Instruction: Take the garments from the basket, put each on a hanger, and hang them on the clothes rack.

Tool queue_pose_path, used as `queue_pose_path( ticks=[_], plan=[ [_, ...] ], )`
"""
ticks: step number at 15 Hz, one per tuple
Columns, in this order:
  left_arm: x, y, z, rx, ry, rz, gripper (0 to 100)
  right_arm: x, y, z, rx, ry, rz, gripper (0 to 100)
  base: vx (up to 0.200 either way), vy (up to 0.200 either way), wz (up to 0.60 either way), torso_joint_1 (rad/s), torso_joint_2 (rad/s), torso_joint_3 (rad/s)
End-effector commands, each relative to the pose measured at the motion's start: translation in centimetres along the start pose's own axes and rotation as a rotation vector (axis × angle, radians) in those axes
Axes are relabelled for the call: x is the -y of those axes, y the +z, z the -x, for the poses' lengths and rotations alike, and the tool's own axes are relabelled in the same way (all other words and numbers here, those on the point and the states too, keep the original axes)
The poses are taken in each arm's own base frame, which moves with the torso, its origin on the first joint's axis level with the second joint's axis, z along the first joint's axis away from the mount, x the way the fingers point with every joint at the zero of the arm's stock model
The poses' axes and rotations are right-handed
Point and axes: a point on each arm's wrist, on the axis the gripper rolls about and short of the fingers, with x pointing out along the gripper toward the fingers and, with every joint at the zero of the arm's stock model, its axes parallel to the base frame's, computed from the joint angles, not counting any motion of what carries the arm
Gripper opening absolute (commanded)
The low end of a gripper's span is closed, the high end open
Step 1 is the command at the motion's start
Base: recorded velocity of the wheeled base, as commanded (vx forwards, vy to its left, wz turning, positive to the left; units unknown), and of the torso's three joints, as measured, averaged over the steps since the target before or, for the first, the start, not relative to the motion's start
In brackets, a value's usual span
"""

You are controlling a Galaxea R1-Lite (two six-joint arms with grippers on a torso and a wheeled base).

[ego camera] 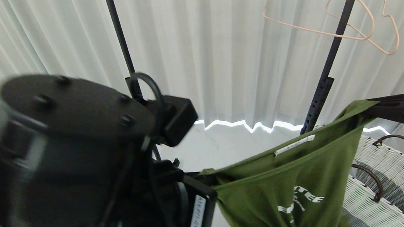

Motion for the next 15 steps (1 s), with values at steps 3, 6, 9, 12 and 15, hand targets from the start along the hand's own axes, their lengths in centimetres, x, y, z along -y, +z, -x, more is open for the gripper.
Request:
queue_pose_path(
  ticks=[3, 6, 9, 12, 15],
  plan=[
    [-1.7, 3.5, 6.2, 0.225, 0.054, 0.053, 0, -1.0, -0.2, -1.8, 0.025, -0.013, 0.019, 0, 0.000, 0.000, 0.00, 0.000, 0.00, 0.000],
    [-2.2, 5.2, 7.7, 0.324, 0.264, -0.031, 0, -0.6, 1.0, -1.9, 0.120, -0.117, -0.003, 0, 0.000, 0.000, 0.00, 0.000, 0.00, 0.000],
    [-2.0, 8.5, 9.4, 0.428, 0.299, -0.040, 0, 0.0, 3.4, -1.9, 0.261, -0.157, -0.022, 0, 0.000, 0.000, 0.00, 0.000, 0.00, 0.000],
    [-1.7, 9.6, 9.7, 0.446, 0.348, -0.099, 0, 0.7, 5.5, -1.1, 0.335, -0.174, -0.035, 0, 0.000, 0.000, 0.00, 0.000, 0.00, 0.000],
    [-0.3, 9.1, 8.9, 0.434, 0.314, -0.127, 0, 0.3, 5.0, -0.2, 0.332, -0.156, -0.030, 0, 0.000, 0.000, 0.00, 0.000, 0.00, 0.000]
  ],
)
